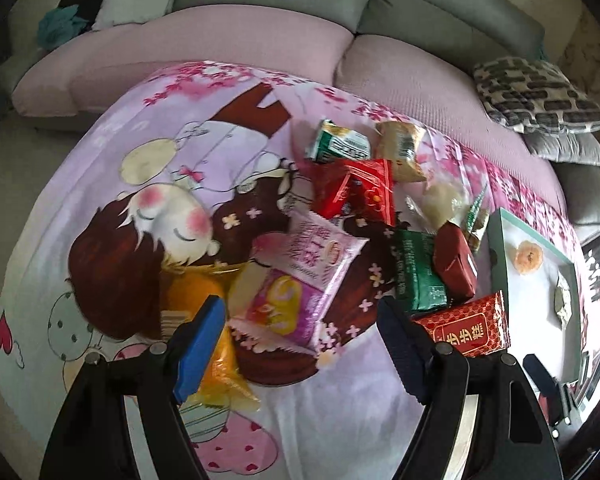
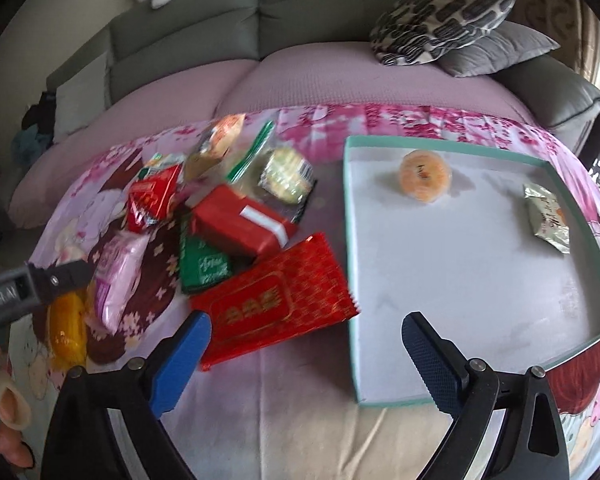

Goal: Organize snacks
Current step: 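Move both open tools back over the snack pile, then grasp the yellow bread packet with the left tool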

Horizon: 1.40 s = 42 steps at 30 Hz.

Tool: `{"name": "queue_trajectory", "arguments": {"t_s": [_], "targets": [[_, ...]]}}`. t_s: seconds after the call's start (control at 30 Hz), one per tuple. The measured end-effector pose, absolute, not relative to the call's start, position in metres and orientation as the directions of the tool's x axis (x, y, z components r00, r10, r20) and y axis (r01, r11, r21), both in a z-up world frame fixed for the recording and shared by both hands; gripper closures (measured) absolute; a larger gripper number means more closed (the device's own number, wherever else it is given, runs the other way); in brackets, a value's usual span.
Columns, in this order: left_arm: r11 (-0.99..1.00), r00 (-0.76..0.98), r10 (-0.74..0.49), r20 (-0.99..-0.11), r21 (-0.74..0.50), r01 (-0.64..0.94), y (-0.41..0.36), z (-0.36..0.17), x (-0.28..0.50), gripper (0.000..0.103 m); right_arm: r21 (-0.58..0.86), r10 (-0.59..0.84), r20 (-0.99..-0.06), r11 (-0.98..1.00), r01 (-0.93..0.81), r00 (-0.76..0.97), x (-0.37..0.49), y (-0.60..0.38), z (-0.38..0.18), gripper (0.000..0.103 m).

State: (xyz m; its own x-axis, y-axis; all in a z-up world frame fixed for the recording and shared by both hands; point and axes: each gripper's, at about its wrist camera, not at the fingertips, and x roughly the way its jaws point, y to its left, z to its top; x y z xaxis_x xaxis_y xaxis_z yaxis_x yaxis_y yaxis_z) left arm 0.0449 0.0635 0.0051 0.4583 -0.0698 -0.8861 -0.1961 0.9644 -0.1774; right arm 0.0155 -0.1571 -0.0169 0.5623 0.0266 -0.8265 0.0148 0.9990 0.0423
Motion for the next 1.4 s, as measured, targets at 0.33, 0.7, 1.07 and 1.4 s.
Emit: {"name": "queue_trajectory", "arguments": {"t_s": [0.33, 0.7, 1.07, 1.4], "targets": [[0.93, 0.428, -0.054, -0.902, -0.202, -0.308, 0.105, -0.008, 0.024, 0.025, 0.021, 0.031, -0.845, 0.999, -0.025, 0.534, 0.002, -0.148, -0.02, 0.005], [0.922, 0.353, -0.041, -0.935, -0.171, -0.346, 0.117, -0.036, 0.026, 0.029, 0.023, 0.039, -0.859, 0.999, -0.037, 0.51, 0.001, -0.143, -0.024, 0.005], [0.92, 0.354, -0.083, -0.932, -0.208, -0.333, 0.114, -0.046, 0.038, 0.06, 0.014, 0.021, -0.859, 1.0, -0.016, 0.512, 0.004, -0.146, -0.024, 0.005], [0.922, 0.384, -0.102, -0.918, -0.233, -0.311, 0.115, -0.038, 0.059, 0.061, -0.012, -0.009, -0.85, 1.0, -0.001, 0.527, 0.01, -0.139, -0.021, 0.005]]}}
